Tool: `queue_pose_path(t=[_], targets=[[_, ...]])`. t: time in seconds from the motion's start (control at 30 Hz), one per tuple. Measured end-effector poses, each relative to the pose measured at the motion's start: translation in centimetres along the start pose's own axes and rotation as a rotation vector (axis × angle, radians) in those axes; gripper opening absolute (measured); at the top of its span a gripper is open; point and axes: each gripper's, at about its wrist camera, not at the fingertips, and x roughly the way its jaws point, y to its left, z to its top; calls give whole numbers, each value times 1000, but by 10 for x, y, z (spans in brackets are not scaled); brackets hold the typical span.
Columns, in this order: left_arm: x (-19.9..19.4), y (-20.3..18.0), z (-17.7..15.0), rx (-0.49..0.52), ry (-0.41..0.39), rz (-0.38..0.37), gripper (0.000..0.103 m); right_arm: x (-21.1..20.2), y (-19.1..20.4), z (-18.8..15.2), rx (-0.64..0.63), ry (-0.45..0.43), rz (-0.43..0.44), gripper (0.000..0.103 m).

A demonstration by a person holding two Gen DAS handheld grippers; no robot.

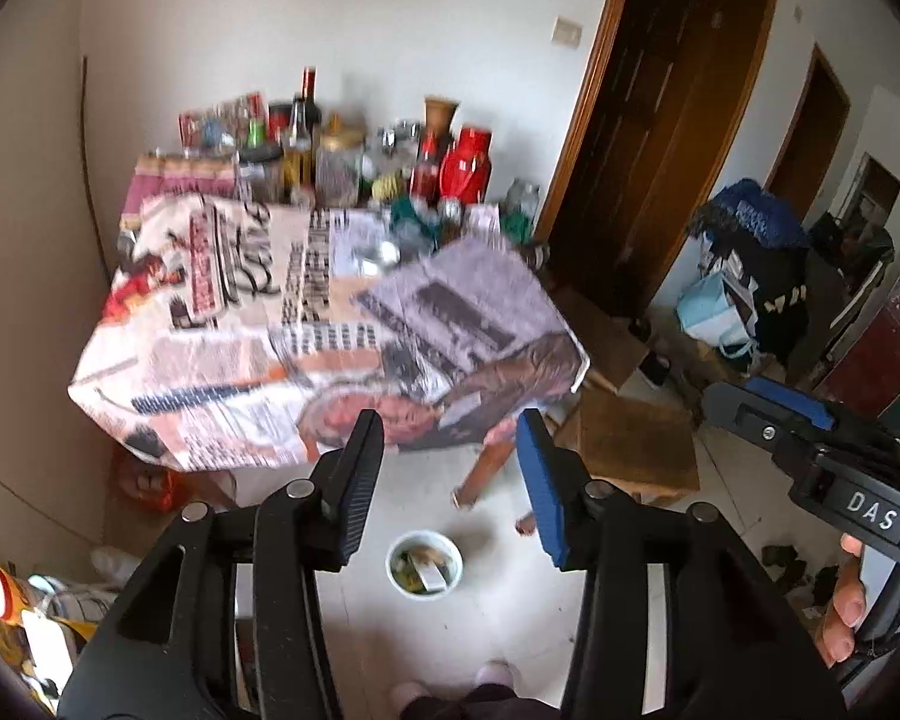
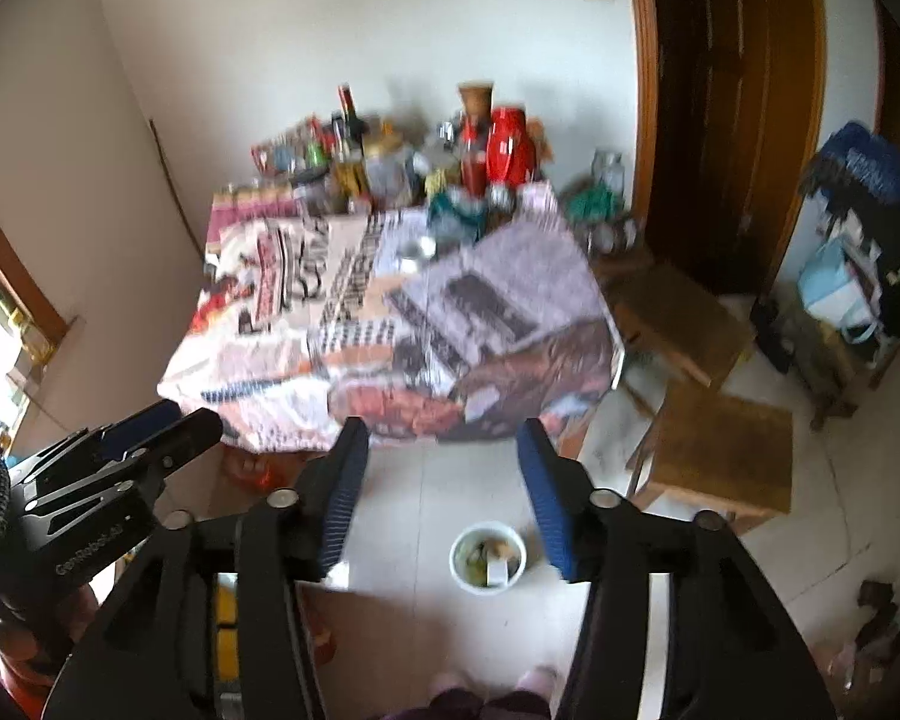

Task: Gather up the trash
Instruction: 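Raise both open tools back up toward the table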

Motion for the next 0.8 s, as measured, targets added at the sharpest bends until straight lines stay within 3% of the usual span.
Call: queue_pose_path(t=[0.07, 0.27, 0.5, 0.8], targets=[[-12, 0, 2, 10, -28, 10, 54, -10, 6, 1, 0, -45, -1, 55], [-22, 9, 14, 11, -72, 21, 73, -26, 12, 9, -1, -132, -32, 79], [-1, 17, 34, -1, -77, 49, 74, -13, 6, 28, 18, -146, -29, 80], [60, 10, 87, -28, -79, 97, 74, 29, -15, 75, -12, -141, 2, 80]])
